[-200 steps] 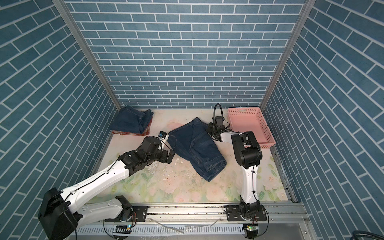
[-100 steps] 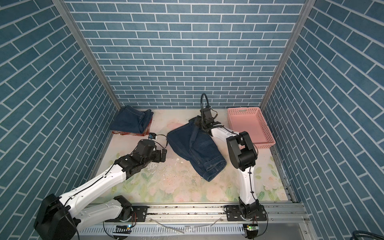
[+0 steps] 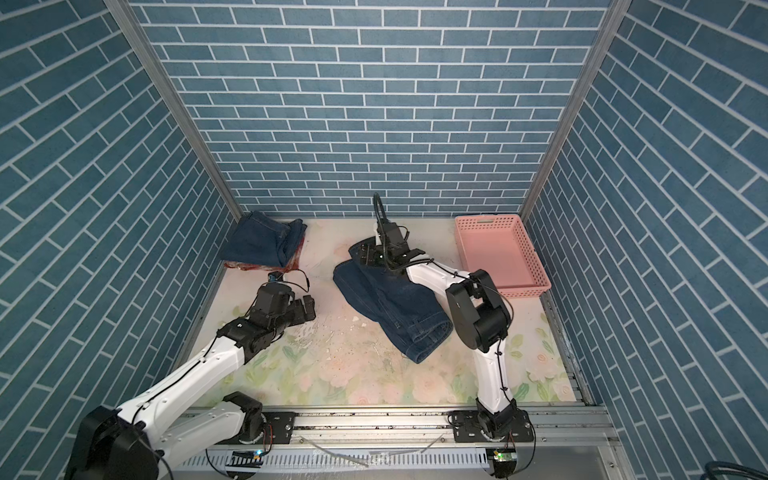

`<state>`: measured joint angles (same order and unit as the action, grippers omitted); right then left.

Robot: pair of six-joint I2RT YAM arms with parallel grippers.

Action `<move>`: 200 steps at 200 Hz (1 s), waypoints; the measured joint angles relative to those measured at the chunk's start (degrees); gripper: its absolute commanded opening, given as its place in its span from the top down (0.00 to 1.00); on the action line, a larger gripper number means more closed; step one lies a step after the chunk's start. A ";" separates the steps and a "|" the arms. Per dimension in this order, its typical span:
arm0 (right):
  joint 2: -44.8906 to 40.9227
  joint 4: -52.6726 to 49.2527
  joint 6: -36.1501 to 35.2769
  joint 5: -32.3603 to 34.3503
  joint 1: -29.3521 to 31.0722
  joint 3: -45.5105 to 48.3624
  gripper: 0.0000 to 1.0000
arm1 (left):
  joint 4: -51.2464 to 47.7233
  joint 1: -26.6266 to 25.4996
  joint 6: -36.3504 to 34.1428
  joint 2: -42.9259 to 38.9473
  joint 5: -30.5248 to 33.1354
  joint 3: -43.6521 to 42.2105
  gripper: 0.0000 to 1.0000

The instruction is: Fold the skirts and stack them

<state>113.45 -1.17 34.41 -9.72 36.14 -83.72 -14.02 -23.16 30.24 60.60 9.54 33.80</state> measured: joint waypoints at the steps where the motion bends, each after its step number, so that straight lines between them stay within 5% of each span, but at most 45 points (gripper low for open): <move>1: -0.68 -0.37 0.04 0.42 -0.26 0.55 0.22 | 0.17 0.00 0.02 0.48 -0.15 0.04 0.00; 62: -27.26 -13.51 2.14 14.86 -1.97 19.12 0.24 | 6.01 -0.83 -0.79 21.27 -5.66 9.57 0.00; 147: -45.09 -24.28 11.98 18.80 -1.81 38.14 0.25 | 8.13 -1.68 -6.19 44.96 -8.76 29.40 0.06; 167: -47.45 -25.35 13.62 18.73 -1.81 40.02 0.25 | 7.85 -1.70 -7.43 48.06 -9.05 32.41 0.13; 200: -50.42 -27.76 16.17 17.70 -1.79 42.66 0.25 | 6.99 -1.77 -9.49 51.84 -8.98 35.95 0.47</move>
<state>63.02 -28.93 50.59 7.99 34.35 -41.06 -7.03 -24.93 20.75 112.44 0.56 69.76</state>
